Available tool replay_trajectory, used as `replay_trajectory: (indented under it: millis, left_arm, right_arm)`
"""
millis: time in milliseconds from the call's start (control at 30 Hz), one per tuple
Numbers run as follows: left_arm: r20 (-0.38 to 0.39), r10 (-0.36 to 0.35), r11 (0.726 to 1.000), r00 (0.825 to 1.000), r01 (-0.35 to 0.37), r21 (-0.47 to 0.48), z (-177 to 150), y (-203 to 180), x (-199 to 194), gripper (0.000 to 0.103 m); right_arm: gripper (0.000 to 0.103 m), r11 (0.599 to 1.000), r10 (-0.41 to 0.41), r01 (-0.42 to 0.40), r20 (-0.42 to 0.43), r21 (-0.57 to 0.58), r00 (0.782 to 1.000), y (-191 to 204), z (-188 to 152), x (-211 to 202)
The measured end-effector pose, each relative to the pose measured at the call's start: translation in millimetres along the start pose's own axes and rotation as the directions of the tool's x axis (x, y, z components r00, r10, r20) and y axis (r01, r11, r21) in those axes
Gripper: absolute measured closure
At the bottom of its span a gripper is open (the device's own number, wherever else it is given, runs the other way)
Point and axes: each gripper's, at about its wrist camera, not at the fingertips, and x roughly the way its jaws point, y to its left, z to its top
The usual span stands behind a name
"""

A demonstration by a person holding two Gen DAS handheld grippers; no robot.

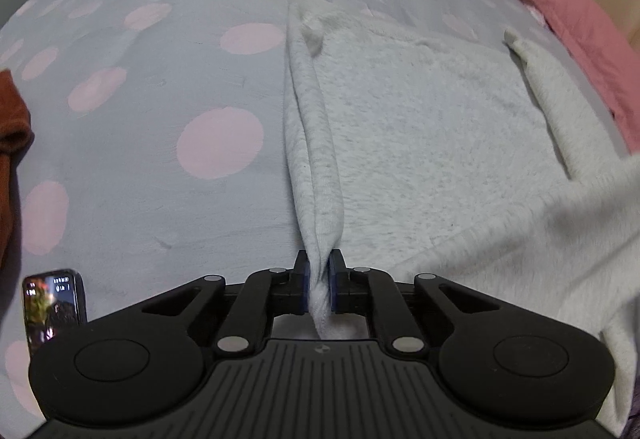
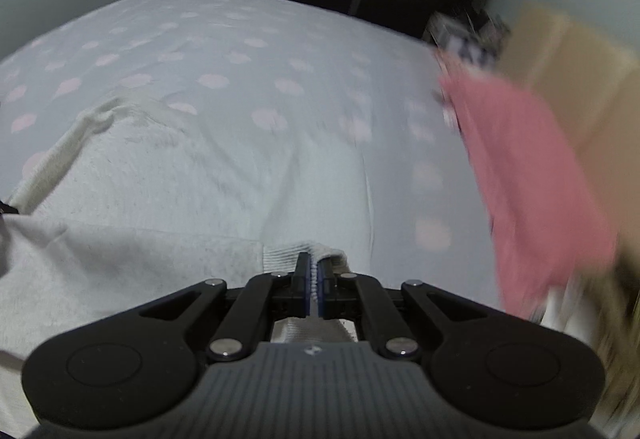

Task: Fold clothes
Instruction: 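Grasp the sweatshirt side edge with the left gripper while the right gripper lifts its edge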

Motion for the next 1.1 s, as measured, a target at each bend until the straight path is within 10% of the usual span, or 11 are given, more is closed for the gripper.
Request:
replay_trajectory:
  millis: [600,1100]
  left_arm:
    - [0.034,-0.173,0.962,0.984,0.177,-0.21,-6,74,8,0.1]
    - [0.016,-0.151,0.977,0.988,0.152,-0.151,-9,75,7,0.1]
  right_arm:
    - [0.1,0.829,0.009,0.127,0.239,-0.545,0.971,188,246,105]
    - [0.1,0.739,0.057,0.118,0.236,-0.663,0.97,294,275,227]
